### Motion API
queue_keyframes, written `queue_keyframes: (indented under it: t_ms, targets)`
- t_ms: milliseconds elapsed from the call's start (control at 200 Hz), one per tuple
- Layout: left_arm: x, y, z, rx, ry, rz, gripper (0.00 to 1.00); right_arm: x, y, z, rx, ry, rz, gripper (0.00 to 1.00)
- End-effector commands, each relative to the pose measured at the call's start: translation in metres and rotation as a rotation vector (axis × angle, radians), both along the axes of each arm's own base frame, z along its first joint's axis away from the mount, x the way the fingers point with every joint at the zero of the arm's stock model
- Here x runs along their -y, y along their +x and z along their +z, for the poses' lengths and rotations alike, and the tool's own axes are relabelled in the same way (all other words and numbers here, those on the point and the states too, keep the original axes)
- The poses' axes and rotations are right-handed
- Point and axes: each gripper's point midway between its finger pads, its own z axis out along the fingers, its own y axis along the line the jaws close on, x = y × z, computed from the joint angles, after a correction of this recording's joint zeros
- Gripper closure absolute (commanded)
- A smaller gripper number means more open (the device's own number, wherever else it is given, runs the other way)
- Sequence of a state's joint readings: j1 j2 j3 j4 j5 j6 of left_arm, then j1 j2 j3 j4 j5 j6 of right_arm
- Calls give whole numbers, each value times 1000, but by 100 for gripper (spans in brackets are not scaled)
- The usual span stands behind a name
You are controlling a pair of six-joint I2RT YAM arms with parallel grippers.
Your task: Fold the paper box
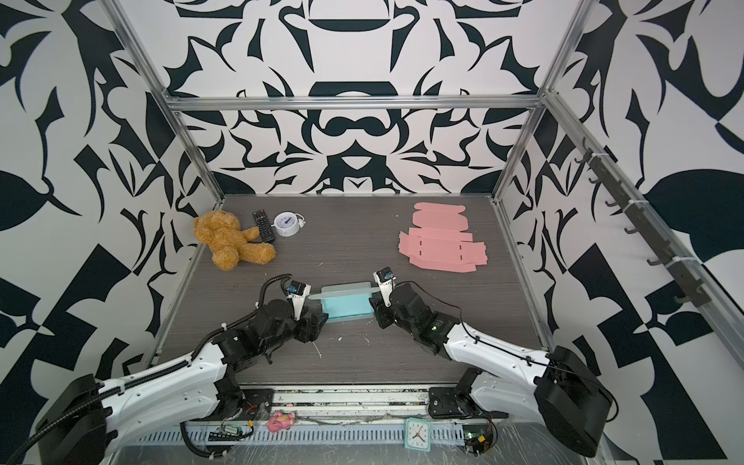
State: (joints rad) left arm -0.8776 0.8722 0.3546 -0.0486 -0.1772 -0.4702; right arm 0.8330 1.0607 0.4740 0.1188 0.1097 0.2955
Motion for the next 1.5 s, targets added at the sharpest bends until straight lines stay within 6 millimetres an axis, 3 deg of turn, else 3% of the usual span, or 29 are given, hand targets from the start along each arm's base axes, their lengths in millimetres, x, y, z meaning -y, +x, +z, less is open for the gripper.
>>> queue_keyframes:
  t_ms: [0,210,425,635,895,1215,1495]
  targets:
    - [-8,-16,1,-111,11,12,14,4,-3,11,6,44,-25,52]
    - [-16,-34,25,-168,-24,4,0,5,-10,41,6,84,-9,47]
    - [-25,-39,59,-123,-63,1,1,7,-19,80,27,176,2,45]
    - [-23,-33,92,-71,-74,-3,1,2,-18,97,-9,154,11,43]
    - [-9,-11,114,-52,-5,6,1,-17,-6,107,-27,107,45,41]
    - [-7,34,109,-122,-9,78,1,-30,25,109,-35,-25,71,36]
    - [-8,63,96,-168,-32,94,1,-33,54,87,-106,0,72,35]
